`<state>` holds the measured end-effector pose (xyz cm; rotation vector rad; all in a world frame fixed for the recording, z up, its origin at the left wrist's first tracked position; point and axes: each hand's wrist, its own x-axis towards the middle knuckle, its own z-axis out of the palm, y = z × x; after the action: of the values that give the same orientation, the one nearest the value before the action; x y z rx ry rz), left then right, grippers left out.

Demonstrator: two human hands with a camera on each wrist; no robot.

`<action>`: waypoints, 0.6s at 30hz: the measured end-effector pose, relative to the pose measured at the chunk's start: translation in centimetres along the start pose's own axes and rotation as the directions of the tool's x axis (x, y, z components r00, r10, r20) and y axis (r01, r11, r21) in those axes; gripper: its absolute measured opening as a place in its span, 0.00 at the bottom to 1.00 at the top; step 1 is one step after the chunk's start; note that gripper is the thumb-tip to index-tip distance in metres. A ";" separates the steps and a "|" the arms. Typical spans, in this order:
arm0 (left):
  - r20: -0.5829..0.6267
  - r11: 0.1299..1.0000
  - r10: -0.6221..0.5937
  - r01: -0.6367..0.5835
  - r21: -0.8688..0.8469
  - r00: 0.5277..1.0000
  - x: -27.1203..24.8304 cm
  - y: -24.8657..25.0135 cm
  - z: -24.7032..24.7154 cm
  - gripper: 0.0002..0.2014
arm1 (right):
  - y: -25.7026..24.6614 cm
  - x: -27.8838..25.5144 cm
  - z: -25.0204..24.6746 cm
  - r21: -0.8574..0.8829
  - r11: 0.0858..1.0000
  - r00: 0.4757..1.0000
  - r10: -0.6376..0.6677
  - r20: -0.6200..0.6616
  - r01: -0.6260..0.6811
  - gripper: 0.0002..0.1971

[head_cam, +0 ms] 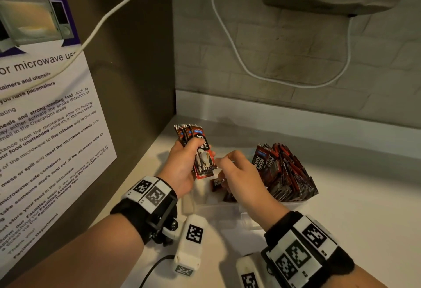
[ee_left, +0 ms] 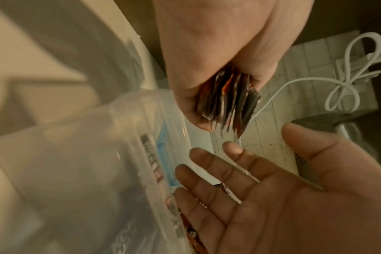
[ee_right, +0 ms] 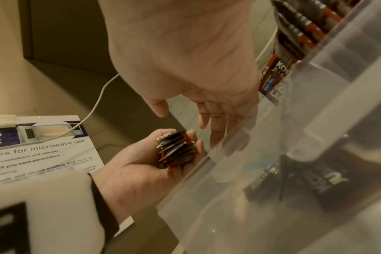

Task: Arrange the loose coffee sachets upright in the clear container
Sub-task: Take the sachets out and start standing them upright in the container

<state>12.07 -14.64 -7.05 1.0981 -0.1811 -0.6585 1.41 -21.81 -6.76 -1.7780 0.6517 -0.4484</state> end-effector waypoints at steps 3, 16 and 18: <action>-0.003 1.000 0.002 -0.002 -0.009 1.000 -0.2 0.4 -0.3 0.08 | -1.0 -0.4 -0.2 0.027 0.997 0.997 -0.067 -0.046 0.068 0.12; 0.368 0.973 -0.225 0.226 0.041 0.902 -3.0 0.8 3.7 0.14 | -3.7 -0.1 -2.6 -0.008 0.999 0.992 -0.046 0.115 0.047 0.31; 0.422 0.968 -0.252 0.221 0.123 0.871 -3.1 1.0 4.5 0.15 | -3.7 -0.2 -3.5 0.038 0.999 0.995 -0.038 0.094 0.035 0.29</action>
<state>7.97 -16.05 -3.53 1.0366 -0.4629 -1.1265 -0.07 -23.49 -2.17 -1.7680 0.5423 -0.3956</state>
